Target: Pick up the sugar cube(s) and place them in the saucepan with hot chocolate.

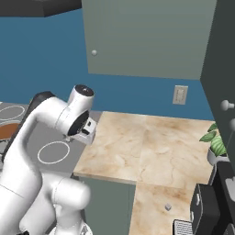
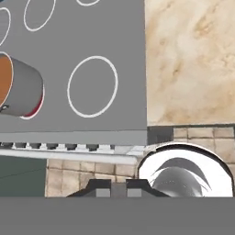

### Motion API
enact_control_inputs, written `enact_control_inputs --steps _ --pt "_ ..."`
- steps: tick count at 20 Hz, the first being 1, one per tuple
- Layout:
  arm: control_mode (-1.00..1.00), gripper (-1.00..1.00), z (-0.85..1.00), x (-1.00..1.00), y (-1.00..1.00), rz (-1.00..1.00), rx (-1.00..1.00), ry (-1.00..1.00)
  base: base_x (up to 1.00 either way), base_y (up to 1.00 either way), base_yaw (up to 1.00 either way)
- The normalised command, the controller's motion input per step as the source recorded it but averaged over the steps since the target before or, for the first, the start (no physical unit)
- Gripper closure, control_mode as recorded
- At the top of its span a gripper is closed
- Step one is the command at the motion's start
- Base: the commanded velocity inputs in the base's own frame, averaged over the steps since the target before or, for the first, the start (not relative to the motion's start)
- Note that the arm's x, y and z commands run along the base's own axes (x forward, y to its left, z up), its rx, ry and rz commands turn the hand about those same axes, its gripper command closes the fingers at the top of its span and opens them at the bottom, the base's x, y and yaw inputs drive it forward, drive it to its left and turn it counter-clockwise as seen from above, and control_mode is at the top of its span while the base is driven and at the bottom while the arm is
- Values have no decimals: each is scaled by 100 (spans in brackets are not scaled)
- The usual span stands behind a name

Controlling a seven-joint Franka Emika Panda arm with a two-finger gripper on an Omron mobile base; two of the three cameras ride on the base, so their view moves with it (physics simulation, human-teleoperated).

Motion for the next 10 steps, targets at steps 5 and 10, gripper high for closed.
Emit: enact_control_inputs --steps 5,10 --pt "-100 100 -6 45 83 39 -4 10 0 0 0" --pt "-100 100 -13 3 77 19 -11 -4 0 0 0"
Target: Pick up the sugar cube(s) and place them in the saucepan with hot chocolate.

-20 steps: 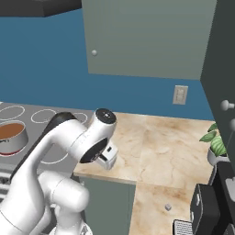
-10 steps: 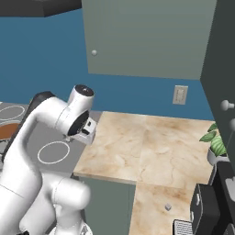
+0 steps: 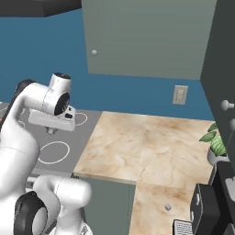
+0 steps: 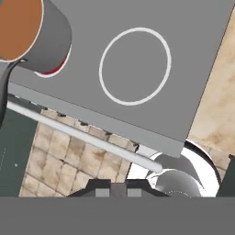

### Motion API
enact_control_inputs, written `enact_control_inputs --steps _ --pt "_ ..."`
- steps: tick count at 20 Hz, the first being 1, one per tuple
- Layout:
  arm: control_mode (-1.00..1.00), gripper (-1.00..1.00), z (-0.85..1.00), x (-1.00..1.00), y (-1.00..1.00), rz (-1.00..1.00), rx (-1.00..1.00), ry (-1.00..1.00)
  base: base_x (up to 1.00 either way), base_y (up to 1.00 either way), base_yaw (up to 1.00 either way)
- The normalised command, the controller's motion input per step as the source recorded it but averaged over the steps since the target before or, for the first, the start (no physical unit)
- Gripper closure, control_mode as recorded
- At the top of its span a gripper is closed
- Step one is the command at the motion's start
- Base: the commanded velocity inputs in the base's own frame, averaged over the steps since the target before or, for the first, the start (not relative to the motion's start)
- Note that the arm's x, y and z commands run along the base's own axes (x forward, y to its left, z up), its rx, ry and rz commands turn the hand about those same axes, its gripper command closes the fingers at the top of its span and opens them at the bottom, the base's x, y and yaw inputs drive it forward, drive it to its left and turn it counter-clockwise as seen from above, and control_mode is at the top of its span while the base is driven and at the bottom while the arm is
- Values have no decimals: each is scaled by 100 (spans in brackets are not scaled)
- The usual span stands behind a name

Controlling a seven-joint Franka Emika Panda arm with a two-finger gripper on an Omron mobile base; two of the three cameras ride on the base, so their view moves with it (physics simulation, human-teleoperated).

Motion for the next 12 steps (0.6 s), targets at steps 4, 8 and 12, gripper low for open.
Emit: enact_control_inputs --steps 4,8,12 --pt "-100 100 -4 0 71 7 -9 -7 0 0 0" --pt "-100 100 0 0 68 6 -4 -11 0 0 0" --pt "-100 100 0 13 83 10 0 -8 0 0 0"
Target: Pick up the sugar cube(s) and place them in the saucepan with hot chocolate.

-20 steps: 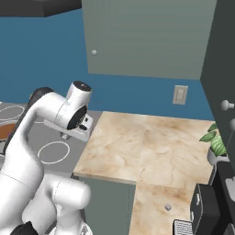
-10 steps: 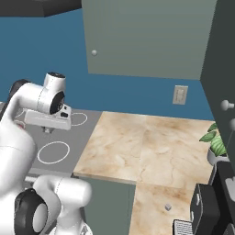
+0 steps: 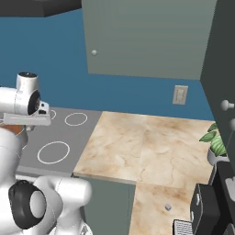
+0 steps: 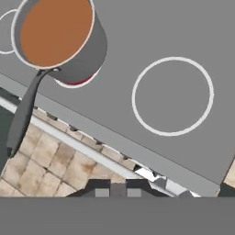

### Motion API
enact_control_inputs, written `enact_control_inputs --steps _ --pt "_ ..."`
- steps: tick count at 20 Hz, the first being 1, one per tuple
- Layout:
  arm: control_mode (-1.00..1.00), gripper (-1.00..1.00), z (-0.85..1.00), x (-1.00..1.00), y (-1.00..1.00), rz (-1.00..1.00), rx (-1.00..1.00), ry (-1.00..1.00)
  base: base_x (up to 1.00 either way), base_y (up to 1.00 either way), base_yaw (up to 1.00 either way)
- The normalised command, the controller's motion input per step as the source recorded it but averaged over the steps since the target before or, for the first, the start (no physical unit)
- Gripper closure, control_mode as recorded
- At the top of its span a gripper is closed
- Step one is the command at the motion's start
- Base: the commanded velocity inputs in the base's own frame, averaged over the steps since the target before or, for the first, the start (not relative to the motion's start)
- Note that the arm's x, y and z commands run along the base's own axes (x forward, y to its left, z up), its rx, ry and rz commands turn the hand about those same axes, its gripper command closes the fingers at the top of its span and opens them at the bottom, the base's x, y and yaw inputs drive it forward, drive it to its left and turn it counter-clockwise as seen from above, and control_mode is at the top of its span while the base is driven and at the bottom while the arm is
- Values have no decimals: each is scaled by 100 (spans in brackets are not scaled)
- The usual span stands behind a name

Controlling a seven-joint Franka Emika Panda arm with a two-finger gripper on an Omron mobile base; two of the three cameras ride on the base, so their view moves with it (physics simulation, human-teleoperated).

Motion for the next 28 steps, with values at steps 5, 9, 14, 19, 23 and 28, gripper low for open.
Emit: enact_control_inputs --steps 5,9,14,19,23,28 --pt "-100 100 0 29 78 11 0 -8 0 0 0" --pt "-100 100 6 20 61 11 0 -8 0 0 0" --pt "-100 100 6 28 36 7 0 -5 0 0 0" --pt "-100 100 0 14 42 0 0 -11 0 0 0" --pt "-100 100 0 9 60 3 -3 -9 0 0 0" --pt "-100 100 -15 28 47 2 -2 -10 0 0 0"
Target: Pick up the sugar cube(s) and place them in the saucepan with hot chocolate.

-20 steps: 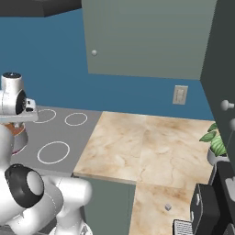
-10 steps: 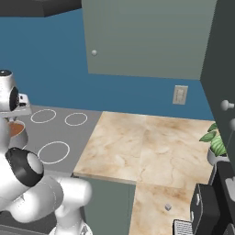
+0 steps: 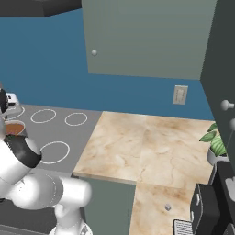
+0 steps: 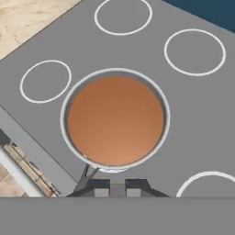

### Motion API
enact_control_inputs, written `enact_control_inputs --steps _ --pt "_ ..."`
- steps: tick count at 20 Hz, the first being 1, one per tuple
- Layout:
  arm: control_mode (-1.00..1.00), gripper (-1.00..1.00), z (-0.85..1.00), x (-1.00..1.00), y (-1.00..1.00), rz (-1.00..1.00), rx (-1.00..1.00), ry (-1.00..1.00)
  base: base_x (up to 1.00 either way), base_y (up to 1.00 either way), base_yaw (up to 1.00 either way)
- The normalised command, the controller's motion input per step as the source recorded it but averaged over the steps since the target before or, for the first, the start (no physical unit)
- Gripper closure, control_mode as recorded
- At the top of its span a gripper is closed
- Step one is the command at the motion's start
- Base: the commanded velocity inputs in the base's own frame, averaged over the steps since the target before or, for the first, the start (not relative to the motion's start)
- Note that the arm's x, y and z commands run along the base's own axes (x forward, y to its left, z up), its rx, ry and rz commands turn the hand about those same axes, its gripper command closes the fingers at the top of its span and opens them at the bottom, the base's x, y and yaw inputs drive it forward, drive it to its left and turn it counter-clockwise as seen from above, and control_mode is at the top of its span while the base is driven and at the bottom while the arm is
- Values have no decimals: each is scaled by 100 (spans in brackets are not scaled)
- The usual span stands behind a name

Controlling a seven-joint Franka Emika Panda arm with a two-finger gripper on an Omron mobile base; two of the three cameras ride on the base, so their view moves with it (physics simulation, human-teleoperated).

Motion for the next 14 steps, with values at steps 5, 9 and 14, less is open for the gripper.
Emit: enact_control_inputs --steps 5,9,14 --pt "-100 100 -27 9 34 0 0 -4 0 0 0" --pt "-100 100 -20 0 23 0 -1 0 0 0 0" --pt "-100 100 0 0 1 0 0 0 0 0 0"
